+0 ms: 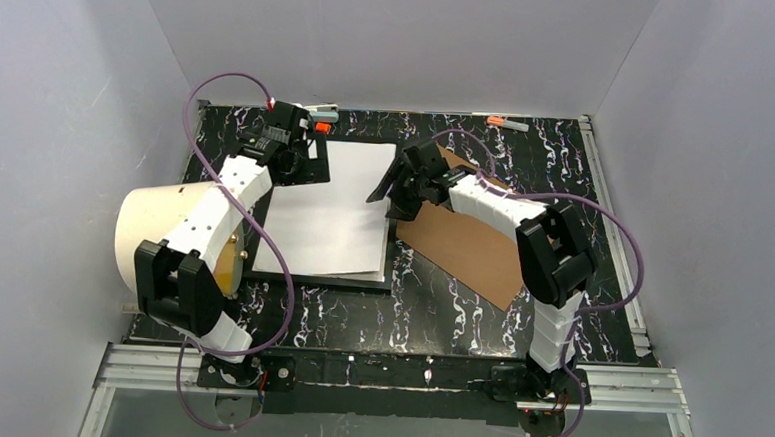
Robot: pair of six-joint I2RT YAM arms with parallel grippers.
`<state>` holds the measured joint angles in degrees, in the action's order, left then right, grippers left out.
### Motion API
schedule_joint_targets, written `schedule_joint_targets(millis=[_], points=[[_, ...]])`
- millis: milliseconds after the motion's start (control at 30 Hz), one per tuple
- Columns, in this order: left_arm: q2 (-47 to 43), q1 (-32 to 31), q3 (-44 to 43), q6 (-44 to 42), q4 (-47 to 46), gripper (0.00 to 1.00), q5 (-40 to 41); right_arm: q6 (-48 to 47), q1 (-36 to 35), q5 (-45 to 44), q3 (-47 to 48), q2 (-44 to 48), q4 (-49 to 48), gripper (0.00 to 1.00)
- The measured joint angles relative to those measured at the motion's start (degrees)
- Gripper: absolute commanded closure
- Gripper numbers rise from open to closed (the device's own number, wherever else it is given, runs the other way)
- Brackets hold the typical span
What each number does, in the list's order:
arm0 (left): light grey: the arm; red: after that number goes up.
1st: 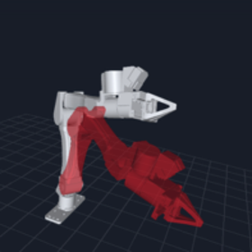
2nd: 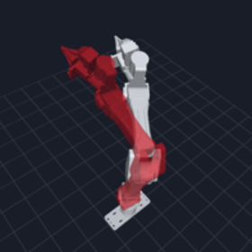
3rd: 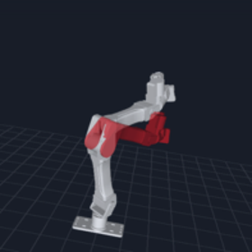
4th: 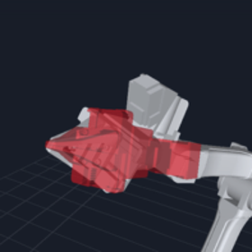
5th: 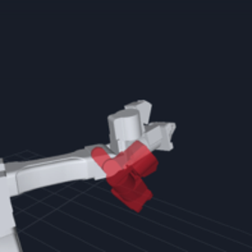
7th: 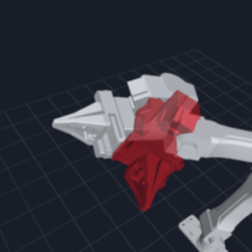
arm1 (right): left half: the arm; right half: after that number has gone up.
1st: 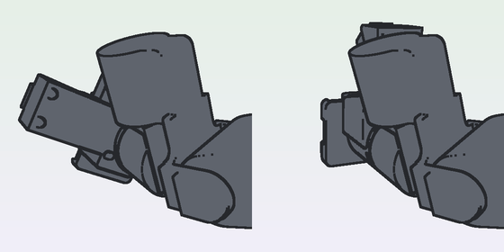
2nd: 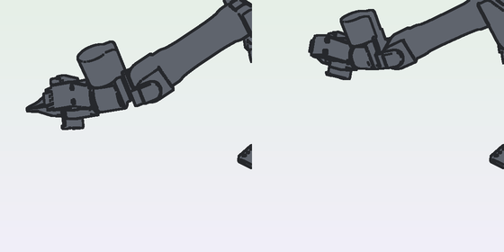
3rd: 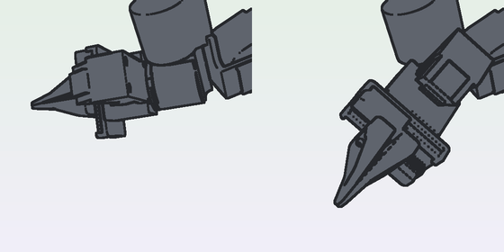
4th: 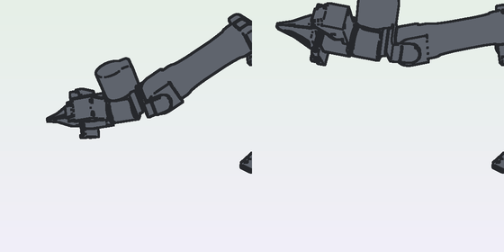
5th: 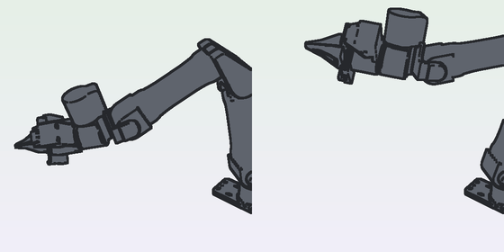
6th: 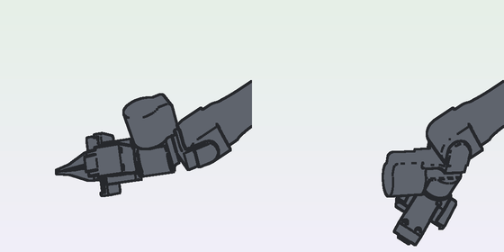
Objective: Put the photo into the frame
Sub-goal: Turn over the photo from the photo frame.
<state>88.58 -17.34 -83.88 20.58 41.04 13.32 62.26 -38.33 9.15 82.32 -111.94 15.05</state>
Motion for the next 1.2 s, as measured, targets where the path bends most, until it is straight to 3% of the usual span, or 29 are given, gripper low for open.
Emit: schedule_joint_targets(millis=[167,400,633,867,1200], points=[[-0.02,0.00,4.31,-0.20,-2.03,0.09,-2.14,-3.41,0.00,-2.05,-1.14,4.39,0.98,0.60],[-0.15,0.02,11.10,-0.17,-6.73,0.25,-5.73,-7.72,0.00,-1.42,-3.50,5.09,0.09,0.54],[-0.74,0.02,18.45,0.44,-11.34,0.41,-6.97,-11.82,-0.20,9.57,-1.92,-0.17,-4.31,0.54],[-0.79,0.04,24.48,0.72,-14.47,0.43,-6.60,-14.58,-0.52,15.08,-1.73,-5.79,-4.70,0.54],[-0.59,0.04,27.32,0.68,-17.09,0.38,-4.70,-18.32,-0.35,10.40,4.72,-6.73,3.56,0.52]])
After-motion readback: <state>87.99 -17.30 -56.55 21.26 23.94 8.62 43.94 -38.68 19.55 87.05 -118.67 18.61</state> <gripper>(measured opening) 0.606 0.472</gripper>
